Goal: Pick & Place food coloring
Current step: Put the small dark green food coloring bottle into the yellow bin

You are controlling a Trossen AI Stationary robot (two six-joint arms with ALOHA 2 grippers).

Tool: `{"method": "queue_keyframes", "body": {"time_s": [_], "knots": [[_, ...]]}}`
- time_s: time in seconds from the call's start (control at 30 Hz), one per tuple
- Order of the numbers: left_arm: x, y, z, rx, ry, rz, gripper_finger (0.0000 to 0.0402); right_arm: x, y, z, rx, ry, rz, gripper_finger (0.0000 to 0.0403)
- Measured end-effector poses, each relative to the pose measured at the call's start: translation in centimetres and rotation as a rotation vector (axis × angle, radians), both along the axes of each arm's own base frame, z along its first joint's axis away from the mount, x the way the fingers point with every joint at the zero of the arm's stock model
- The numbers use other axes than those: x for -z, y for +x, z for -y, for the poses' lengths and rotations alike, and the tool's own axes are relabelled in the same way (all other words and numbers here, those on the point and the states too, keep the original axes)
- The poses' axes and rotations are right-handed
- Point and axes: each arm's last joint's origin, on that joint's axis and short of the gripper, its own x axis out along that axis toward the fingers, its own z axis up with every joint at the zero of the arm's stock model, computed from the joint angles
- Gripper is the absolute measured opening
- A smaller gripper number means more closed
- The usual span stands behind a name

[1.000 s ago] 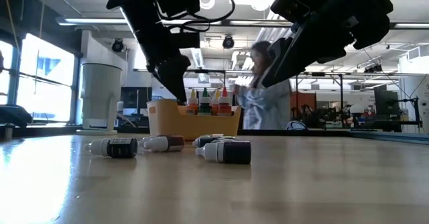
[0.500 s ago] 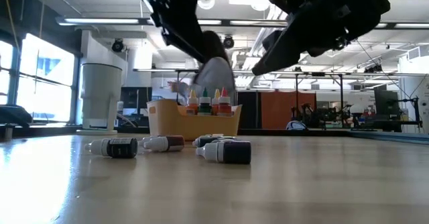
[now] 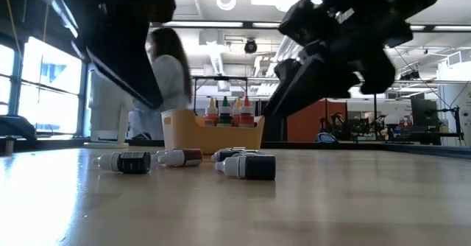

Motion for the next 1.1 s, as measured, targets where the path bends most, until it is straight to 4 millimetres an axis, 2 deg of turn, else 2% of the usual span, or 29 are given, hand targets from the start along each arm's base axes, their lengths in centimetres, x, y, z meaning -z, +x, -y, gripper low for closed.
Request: {"method": "queue_keyframes", "body": {"time_s": [0.27,0.43,0.6,0.8,1.1], "knots": [[3.6,-1.2,-1.0,-0.102,0.026,0.141,0.0151,-0.1,0.6,0.6,0.016,0.080,0.008,0.0197],[4.7,-1.8,-1.3,-0.119,0.021,0.180,0.0151,1.7,1.0,0.6,-0.002,0.066,-0.013,0.0197],[5.9,-1.5,-1.2,-0.124,0.044,0.158,0.0151,3.3,1.6,0.3,-0.047,0.075,-0.003,0.0197],[7.9,-0.9,-0.9,-0.116,0.053,0.132,0.0151,4.6,1.9,0.8,-0.005,0.047,-0.032,0.0197],[8.4,-0.6,-0.7,-0.131,0.059,0.157,0.0151,5.5,2.0,1.8,0.015,0.058,-0.054,0.0197]]}}
